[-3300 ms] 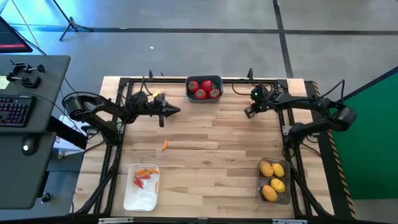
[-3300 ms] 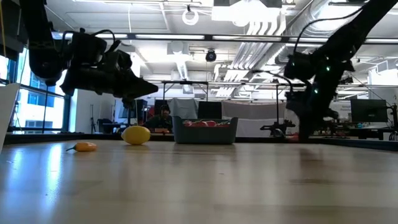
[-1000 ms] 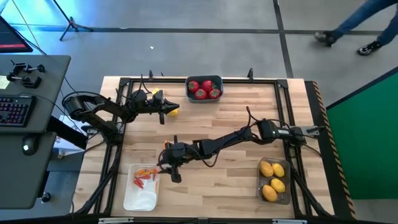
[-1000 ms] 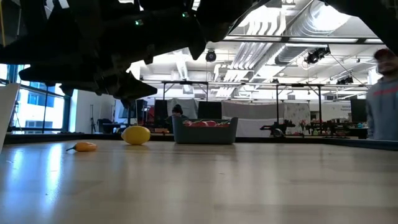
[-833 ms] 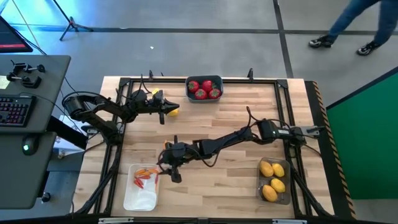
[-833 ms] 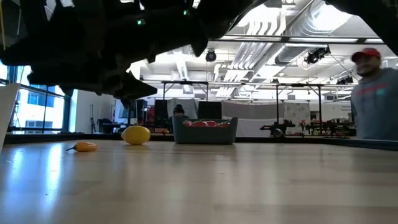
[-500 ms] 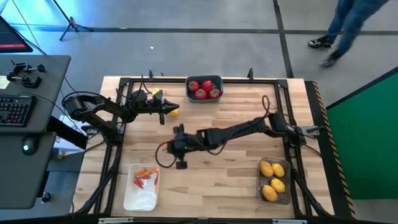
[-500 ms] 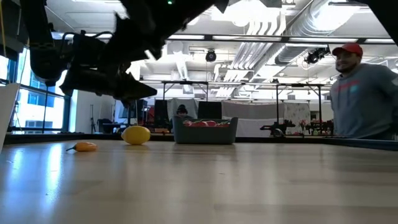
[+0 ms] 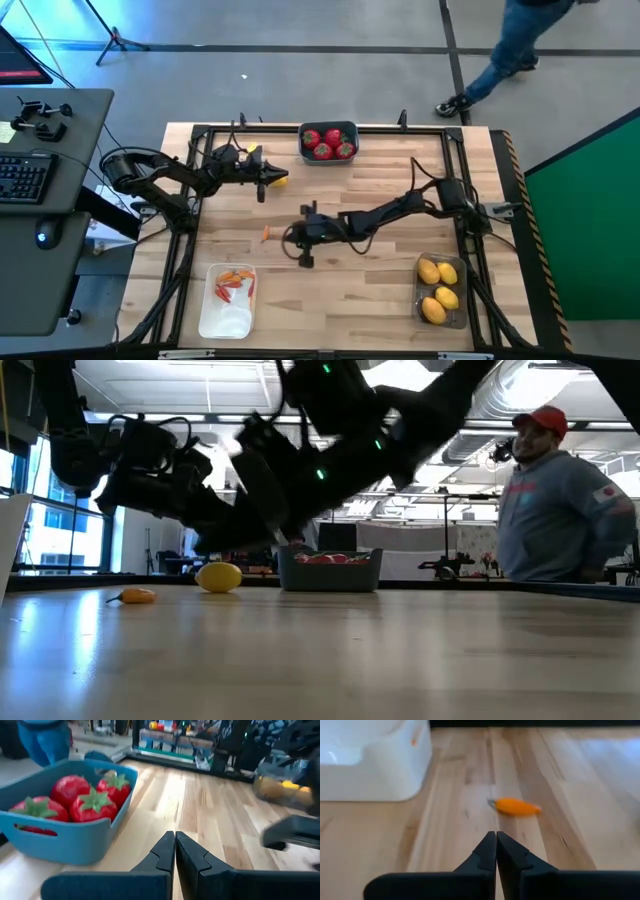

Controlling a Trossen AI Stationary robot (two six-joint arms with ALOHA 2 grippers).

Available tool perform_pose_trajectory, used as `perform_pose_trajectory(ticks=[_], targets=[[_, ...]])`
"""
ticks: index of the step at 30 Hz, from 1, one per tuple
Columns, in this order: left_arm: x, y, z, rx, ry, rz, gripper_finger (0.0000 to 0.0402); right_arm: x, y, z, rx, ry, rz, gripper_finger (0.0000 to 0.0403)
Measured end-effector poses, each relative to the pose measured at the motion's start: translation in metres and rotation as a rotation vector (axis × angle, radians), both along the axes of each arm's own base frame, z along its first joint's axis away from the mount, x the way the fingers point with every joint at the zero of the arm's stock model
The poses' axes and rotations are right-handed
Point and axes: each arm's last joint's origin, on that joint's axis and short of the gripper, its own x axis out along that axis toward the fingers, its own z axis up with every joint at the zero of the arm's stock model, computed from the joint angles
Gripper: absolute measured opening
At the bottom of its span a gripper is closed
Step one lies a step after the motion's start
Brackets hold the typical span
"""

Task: Sort produce into baskets
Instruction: Put the yellow lemon into the black transparent bin

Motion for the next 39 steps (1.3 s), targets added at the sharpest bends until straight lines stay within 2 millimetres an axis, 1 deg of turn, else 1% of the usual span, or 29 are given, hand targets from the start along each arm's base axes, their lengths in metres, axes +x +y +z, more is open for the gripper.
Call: perform_pose_trajectory(ticks=[2,4,9,13,15,17,19,22,26,30,34,39], targets=[[0.003,0.002,-0.001,-0.012,0.031,-0.002,0.0,-0.009,-0.003,-0.01,0.03,-0.014,-0.019,0.0001],[0.007,0.005,-0.001,-0.025,0.073,-0.011,0.0,-0.02,-0.004,-0.012,0.047,-0.019,-0.036,0.0],[0.023,0.014,-0.001,-0.061,0.291,-0.064,0.0,-0.05,-0.011,0.001,0.052,-0.022,-0.05,0.0],[0.035,0.018,0.008,-0.062,0.502,-0.123,0.0004,-0.077,-0.022,0.013,0.049,-0.022,-0.072,0.0],[0.041,0.016,0.014,-0.035,0.6,-0.134,0.0014,-0.088,-0.029,0.015,0.047,-0.017,-0.086,0.0],[0.048,0.014,0.022,-0.009,0.635,-0.111,0.0029,-0.098,-0.036,0.014,0.047,-0.002,-0.105,0.0],[0.055,0.011,0.028,0.055,0.704,-0.074,0.0049,-0.105,-0.042,0.014,0.047,-0.001,-0.12,0.0],[0.06,0.005,0.035,0.15,0.855,0.009,0.0088,-0.11,-0.048,0.012,0.051,0.006,-0.136,0.0],[0.062,0.001,0.048,0.176,0.994,0.051,0.0146,-0.112,-0.051,0.009,0.058,0.02,-0.125,0.0],[0.065,0.003,0.052,0.16,1.02,0.044,0.0194,-0.113,-0.051,0.007,0.045,0.028,-0.104,0.0],[0.065,0.011,0.042,0.136,1.049,0.055,0.0222,-0.113,-0.051,0.007,0.05,0.03,-0.087,0.0],[0.067,0.016,0.024,0.105,1.107,0.048,0.0229,-0.113,-0.05,0.007,0.051,0.03,-0.085,0.0]])
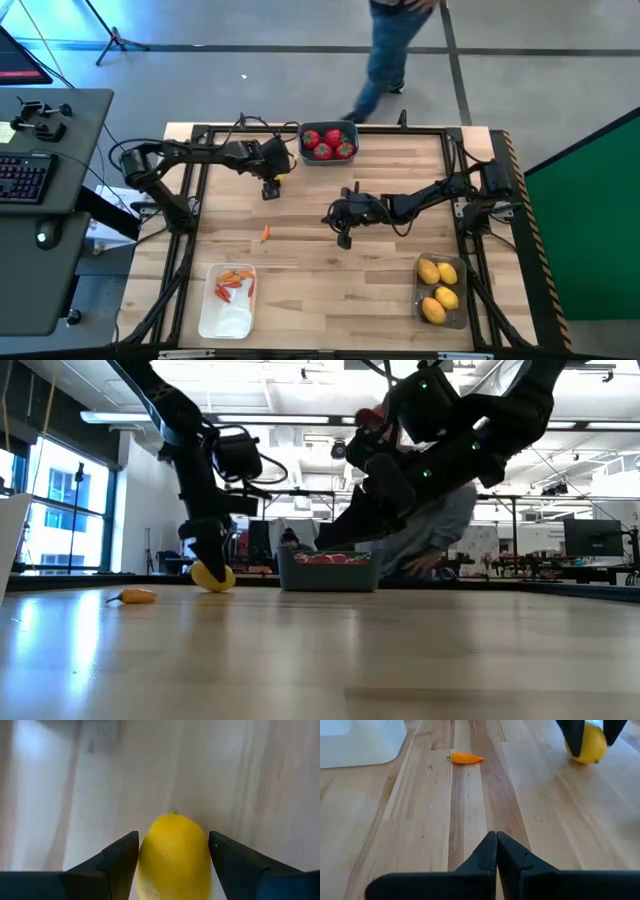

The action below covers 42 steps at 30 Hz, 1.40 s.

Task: Sort produce into baskets
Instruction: Put the yellow lemon into the black transparent bin

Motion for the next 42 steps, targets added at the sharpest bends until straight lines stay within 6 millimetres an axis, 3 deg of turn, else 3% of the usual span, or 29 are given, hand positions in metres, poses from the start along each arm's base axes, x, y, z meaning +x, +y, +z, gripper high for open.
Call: perform_pose_trajectory(ticks=[6,10,15,20,25,31,42], targets=[[0.006,0.003,-0.021,-0.028,0.032,0.017,0.0226,0.0,0.0,0.0,0.002,0.0,0.0,0.0],[0.007,0.003,-0.024,-0.041,0.033,0.049,0.0204,0.0,0.0,0.0,0.003,0.0,-0.001,0.0],[0.006,0.001,-0.014,-0.03,-0.007,0.079,0.0168,0.0,0.0,0.0,0.017,0.001,-0.009,0.0],[0.007,-0.005,0.007,-0.032,-0.113,0.069,0.0162,0.0,-0.002,-0.001,0.034,0.007,-0.025,0.0],[0.01,-0.012,0.026,-0.107,-0.312,0.039,0.0162,0.0,-0.002,-0.001,0.036,0.008,-0.027,0.0],[0.003,-0.02,0.033,-0.157,-0.584,0.021,0.0162,0.0,-0.002,-0.001,0.036,0.007,-0.027,0.0],[-0.018,-0.034,0.022,-0.265,-0.943,0.022,0.0162,0.003,-0.012,0.005,0.053,-0.063,-0.064,0.0]])
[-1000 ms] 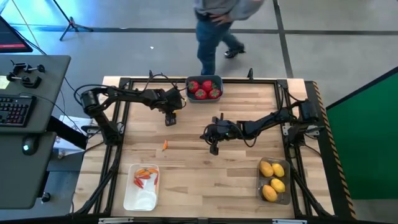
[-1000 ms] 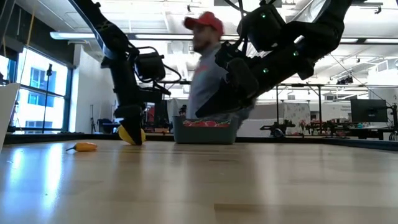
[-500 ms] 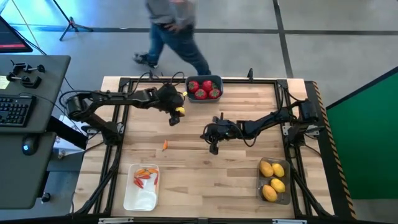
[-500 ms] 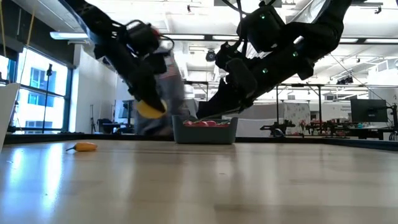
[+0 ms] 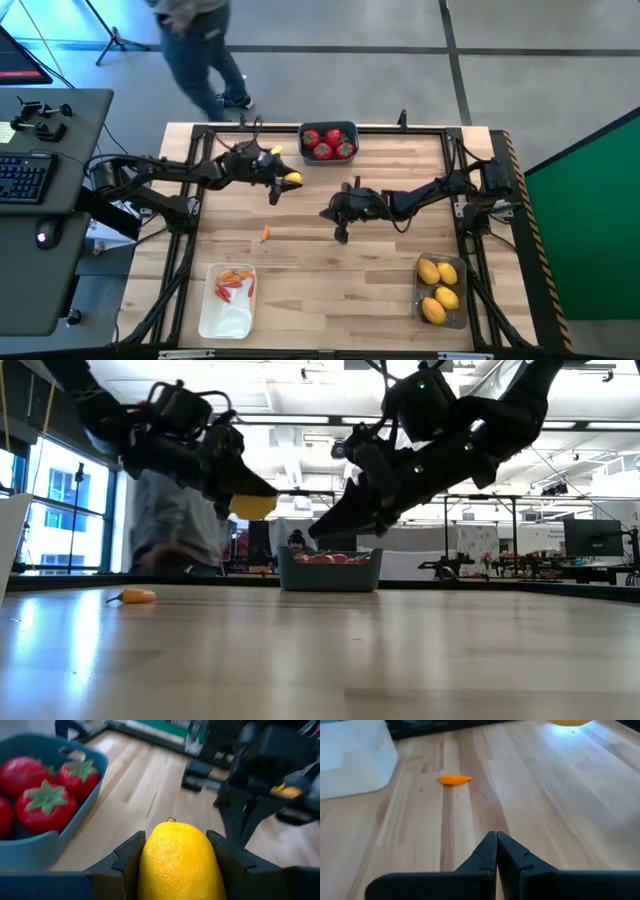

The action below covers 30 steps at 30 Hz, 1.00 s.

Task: Sort produce into baskets
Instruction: Put the yellow lemon into the black transparent bin

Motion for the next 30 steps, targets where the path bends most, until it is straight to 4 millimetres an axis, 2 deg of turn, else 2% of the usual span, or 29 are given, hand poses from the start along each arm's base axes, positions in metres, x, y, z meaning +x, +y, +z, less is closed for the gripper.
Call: perform_pose_trajectory(ticks=[7,11,14,17,26,30], targets=[[-0.01,-0.009,-0.005,-0.001,-0.171,-0.023,0.0162,0.001,-0.002,0.001,0.063,-0.017,-0.02,0.0],[-0.012,-0.016,-0.007,0.002,-0.204,-0.044,0.0162,0.003,0.0,0.006,0.072,-0.07,0.005,0.0001],[-0.01,-0.022,-0.003,0.018,-0.248,-0.07,0.0162,0.007,0.0,0.012,0.079,-0.096,0.006,0.0016],[-0.008,-0.028,0.001,0.034,-0.293,-0.1,0.0162,0.014,0.001,0.02,0.079,-0.124,0.007,0.005],[-0.004,-0.04,0.008,0.036,-0.364,-0.168,0.0162,0.029,0.009,0.045,0.022,-0.209,-0.061,0.0216],[-0.004,-0.044,0.018,0.06,-0.458,-0.197,0.0162,0.036,0.009,0.057,-0.008,-0.25,-0.116,0.0269]])
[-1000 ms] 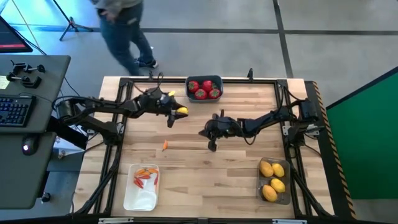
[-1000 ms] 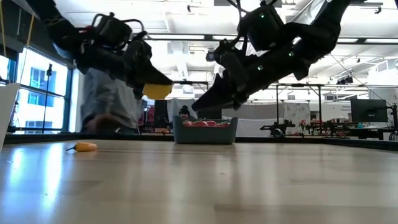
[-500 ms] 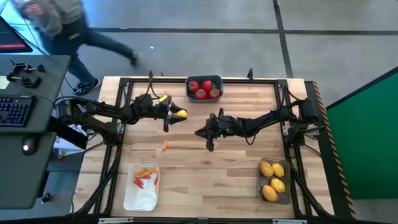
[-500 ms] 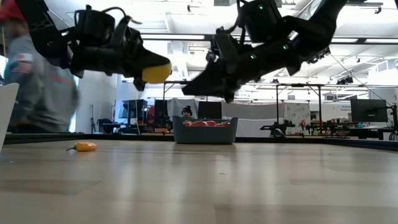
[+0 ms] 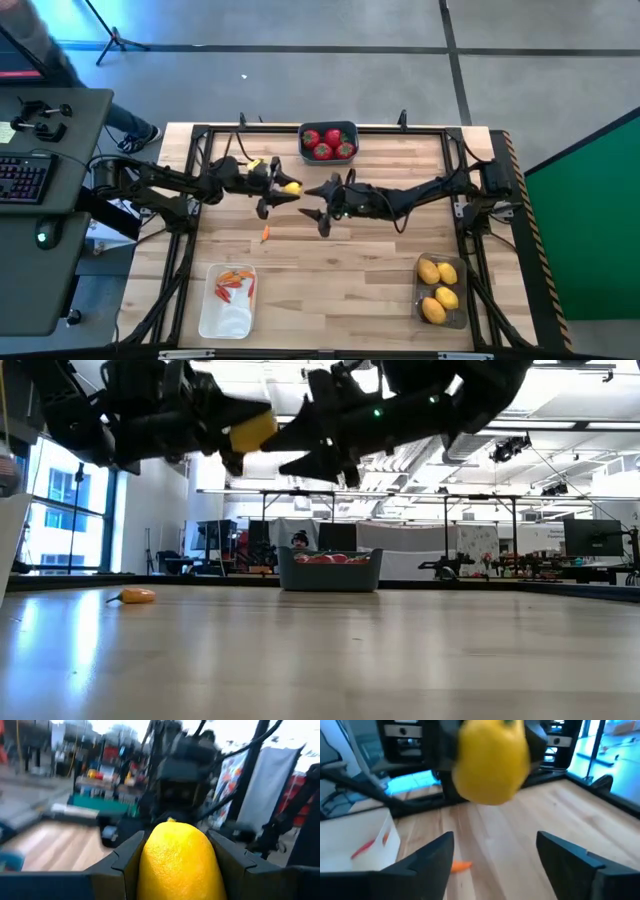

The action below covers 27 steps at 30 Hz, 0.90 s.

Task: Sort produce into baskets
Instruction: Put the yellow lemon into the black transparent bin

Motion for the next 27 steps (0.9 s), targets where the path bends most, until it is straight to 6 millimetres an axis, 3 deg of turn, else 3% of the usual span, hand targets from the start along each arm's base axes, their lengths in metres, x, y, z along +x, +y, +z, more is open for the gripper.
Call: perform_pose_trajectory(ticks=[4,17,27], targets=[[-0.001,-0.004,0.011,0.03,-0.113,0.004,0.0162,0.006,0.0,0.014,-0.008,-0.063,-0.006,0.0286],[0.001,-0.016,0.034,0.104,-0.32,0.042,0.0162,0.023,0.0,0.06,-0.105,-0.231,0.002,0.0287],[0.009,-0.02,0.05,0.156,-0.381,0.027,0.0162,0.024,-0.002,0.065,-0.126,-0.24,0.014,0.0275]])
